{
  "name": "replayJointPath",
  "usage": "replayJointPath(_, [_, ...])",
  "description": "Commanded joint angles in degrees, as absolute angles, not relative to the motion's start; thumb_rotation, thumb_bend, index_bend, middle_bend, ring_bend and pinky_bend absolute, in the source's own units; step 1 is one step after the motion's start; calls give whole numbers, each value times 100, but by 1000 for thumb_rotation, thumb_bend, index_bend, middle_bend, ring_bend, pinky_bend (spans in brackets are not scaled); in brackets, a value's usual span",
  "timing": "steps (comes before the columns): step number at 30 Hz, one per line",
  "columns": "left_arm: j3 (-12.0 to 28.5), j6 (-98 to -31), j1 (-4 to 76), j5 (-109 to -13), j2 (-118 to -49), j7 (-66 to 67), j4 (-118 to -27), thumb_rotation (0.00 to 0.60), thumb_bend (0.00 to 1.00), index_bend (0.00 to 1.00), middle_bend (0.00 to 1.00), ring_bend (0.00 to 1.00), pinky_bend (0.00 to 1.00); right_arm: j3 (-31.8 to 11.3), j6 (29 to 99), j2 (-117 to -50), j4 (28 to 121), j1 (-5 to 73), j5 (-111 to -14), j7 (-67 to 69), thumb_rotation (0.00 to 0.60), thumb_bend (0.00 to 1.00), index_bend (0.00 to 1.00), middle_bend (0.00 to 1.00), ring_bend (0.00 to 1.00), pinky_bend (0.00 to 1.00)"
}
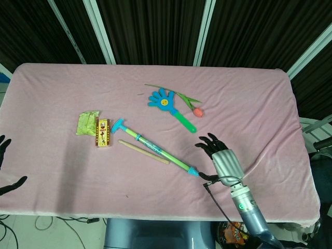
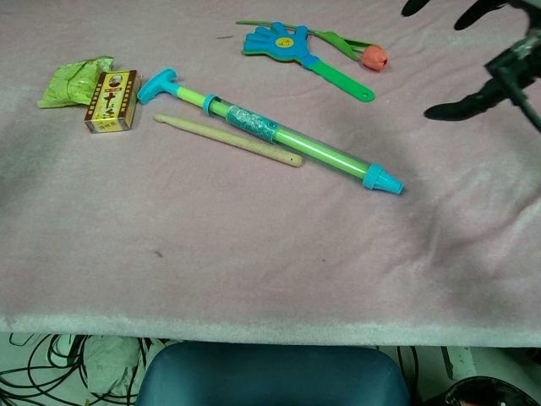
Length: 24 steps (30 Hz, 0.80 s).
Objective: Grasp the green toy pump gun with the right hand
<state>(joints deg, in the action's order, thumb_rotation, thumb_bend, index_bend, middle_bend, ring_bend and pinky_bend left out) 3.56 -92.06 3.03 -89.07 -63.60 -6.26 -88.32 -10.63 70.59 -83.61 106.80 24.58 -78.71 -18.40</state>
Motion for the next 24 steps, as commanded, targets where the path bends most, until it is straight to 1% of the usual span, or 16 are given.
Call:
replayJointPath(1, [360, -9198, 306, -8899, -6353, -646, -8836, 600, 0, 0, 0, 0, 0, -1297, 6760, -8937, 10698, 2822, -7236, -2459, 600, 168, 276, 186, 69, 217])
replayJointPath(8, [374, -9162, 312, -8852, -6327, -734, -8851, 600, 0, 0, 0, 0, 0, -1377, 6695, -9760, 10245, 3170, -6708, -3016, 600, 166, 180, 147, 63, 217])
replayJointPath(12, [374, -9145, 313, -8839, -6312, -770, -8860, 600, 0, 0, 0, 0, 0, -1361, 6693, -10109, 9773, 3346, -6634, -3313, 600, 155, 106, 98, 31, 214])
replayJointPath(15, [378, -9144, 314, -8835, -6305, -789, -8863, 600, 0, 0, 0, 0, 0, -1360, 6668, -10305, 9450, 3440, -6513, -3471, 600, 143, 59, 60, 7, 209])
replayJointPath(19, [378, -9133, 318, -8831, -6299, -801, -8869, 600, 0, 0, 0, 0, 0, -1328, 6679, -10470, 9026, 3550, -6493, -3700, 600, 127, 15, 35, 0, 205])
replayJointPath(24, [384, -9118, 323, -8815, -6297, -812, -8875, 600, 0, 0, 0, 0, 0, -1319, 6641, -10604, 8715, 3582, -6312, -3761, 600, 123, 0, 28, 0, 203])
